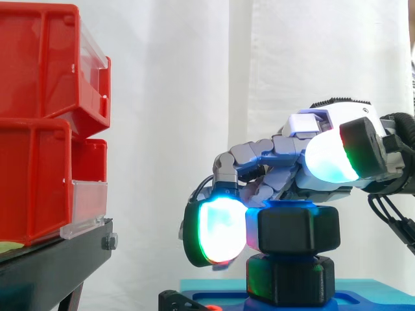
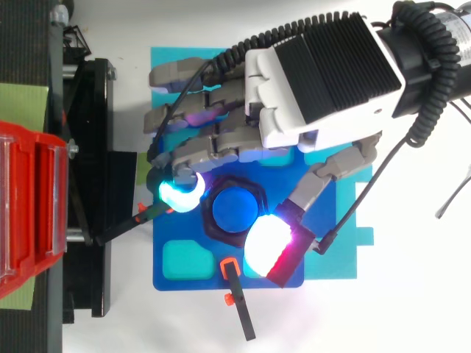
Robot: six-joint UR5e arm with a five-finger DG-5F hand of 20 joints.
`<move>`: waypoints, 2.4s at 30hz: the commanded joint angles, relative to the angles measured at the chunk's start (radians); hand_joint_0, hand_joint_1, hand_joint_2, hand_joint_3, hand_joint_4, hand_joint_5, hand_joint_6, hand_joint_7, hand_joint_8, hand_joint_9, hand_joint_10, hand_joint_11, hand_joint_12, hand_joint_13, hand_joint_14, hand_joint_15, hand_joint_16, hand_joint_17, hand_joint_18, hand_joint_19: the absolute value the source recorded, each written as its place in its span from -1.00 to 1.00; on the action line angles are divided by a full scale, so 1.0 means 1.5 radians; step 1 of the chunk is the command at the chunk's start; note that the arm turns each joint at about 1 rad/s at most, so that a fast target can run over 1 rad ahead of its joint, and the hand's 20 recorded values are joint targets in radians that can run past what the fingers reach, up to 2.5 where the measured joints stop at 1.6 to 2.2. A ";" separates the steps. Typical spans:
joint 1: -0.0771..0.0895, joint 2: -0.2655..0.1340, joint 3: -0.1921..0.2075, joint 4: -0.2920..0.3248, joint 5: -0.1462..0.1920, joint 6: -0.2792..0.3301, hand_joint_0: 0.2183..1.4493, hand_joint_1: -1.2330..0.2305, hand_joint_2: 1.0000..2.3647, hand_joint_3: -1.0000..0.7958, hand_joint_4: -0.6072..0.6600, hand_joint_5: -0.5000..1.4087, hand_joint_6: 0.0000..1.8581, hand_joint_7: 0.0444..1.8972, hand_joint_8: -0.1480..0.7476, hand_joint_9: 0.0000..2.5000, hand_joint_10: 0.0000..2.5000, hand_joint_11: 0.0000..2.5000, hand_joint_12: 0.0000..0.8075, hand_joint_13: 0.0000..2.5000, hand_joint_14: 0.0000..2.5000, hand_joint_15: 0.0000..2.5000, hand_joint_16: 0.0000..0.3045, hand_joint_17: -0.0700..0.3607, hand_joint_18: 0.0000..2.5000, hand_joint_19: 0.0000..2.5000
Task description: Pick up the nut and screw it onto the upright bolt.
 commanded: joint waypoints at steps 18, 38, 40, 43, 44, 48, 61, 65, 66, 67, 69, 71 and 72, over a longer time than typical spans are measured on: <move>-0.013 0.001 0.006 0.004 -0.012 -0.001 -0.54 0.33 -1.00 -0.44 0.06 -0.40 -0.36 0.40 -0.13 0.27 -1.00 -0.97 -0.40 -0.20 -1.00 -0.98 -0.80 -0.36 -0.41 -0.86; -0.024 0.001 0.059 -0.001 -0.029 -0.002 -0.62 0.29 -1.00 -0.44 0.18 -0.65 -0.46 -0.41 -0.15 -0.39 -1.00 -1.00 -0.18 -0.69 -1.00 -1.00 -0.70 -0.19 -0.93 -1.00; -0.021 0.000 0.057 -0.001 -0.027 -0.002 -0.63 0.29 -1.00 -0.44 0.17 -0.65 -0.46 -0.42 -0.16 -0.44 -1.00 -1.00 -0.17 -0.73 -1.00 -1.00 -0.69 -0.18 -0.99 -1.00; -0.017 0.000 0.056 -0.004 -0.025 -0.002 -0.64 0.29 -1.00 -0.44 0.17 -0.65 -0.46 -0.42 -0.16 -0.48 -1.00 -1.00 -0.15 -0.75 -1.00 -1.00 -0.69 -0.18 -1.00 -1.00; -0.017 0.000 0.056 -0.004 -0.025 -0.002 -0.64 0.29 -1.00 -0.44 0.17 -0.65 -0.46 -0.42 -0.16 -0.48 -1.00 -1.00 -0.15 -0.76 -1.00 -1.00 -0.69 -0.18 -1.00 -1.00; -0.014 0.000 0.030 0.000 -0.024 -0.003 -0.64 0.29 -1.00 -0.44 0.16 -0.65 -0.46 -0.42 -0.16 -0.50 -1.00 -1.00 -0.15 -0.77 -1.00 -1.00 -0.69 -0.18 -1.00 -1.00; -0.008 0.000 0.007 0.027 -0.017 -0.001 -0.64 0.30 -1.00 -0.44 0.21 -0.63 -0.46 -0.28 -0.11 -0.50 -1.00 -1.00 -0.12 -0.78 -1.00 -1.00 -0.69 -0.18 -1.00 -1.00; -0.008 0.000 0.007 0.026 -0.017 0.000 -0.64 0.31 -1.00 -0.44 0.25 -0.60 -0.46 -0.16 -0.10 -0.49 -1.00 -1.00 -0.12 -0.77 -1.00 -1.00 -0.69 -0.18 -1.00 -1.00; -0.007 0.000 0.007 0.026 -0.017 0.000 -0.64 0.31 -1.00 -0.44 0.27 -0.59 -0.46 -0.11 -0.09 -0.48 -1.00 -1.00 -0.12 -0.77 -1.00 -1.00 -0.69 -0.18 -1.00 -1.00; -0.008 0.000 0.007 0.026 -0.017 0.000 -0.63 0.32 -1.00 -0.44 0.27 -0.59 -0.46 -0.08 -0.08 -0.48 -1.00 -1.00 -0.12 -0.76 -1.00 -1.00 -0.69 -0.18 -1.00 -1.00; -0.008 0.001 0.007 0.026 -0.018 0.000 -0.63 0.32 -1.00 -0.44 0.29 -0.58 -0.46 -0.05 -0.08 -0.47 -1.00 -1.00 -0.12 -0.75 -1.00 -1.00 -0.69 -0.18 -1.00 -1.00; -0.008 0.000 0.007 0.026 -0.018 0.000 -0.63 0.32 -1.00 -0.44 0.30 -0.57 -0.46 0.00 -0.07 -0.46 -1.00 -1.00 -0.13 -0.75 -1.00 -1.00 -0.69 -0.18 -1.00 -1.00; -0.007 0.001 0.007 0.026 -0.018 0.000 -0.62 0.32 -1.00 -0.44 0.30 -0.57 -0.46 0.02 -0.08 -0.46 -1.00 -1.00 -0.13 -0.74 -1.00 -1.00 -0.69 -0.19 -1.00 -1.00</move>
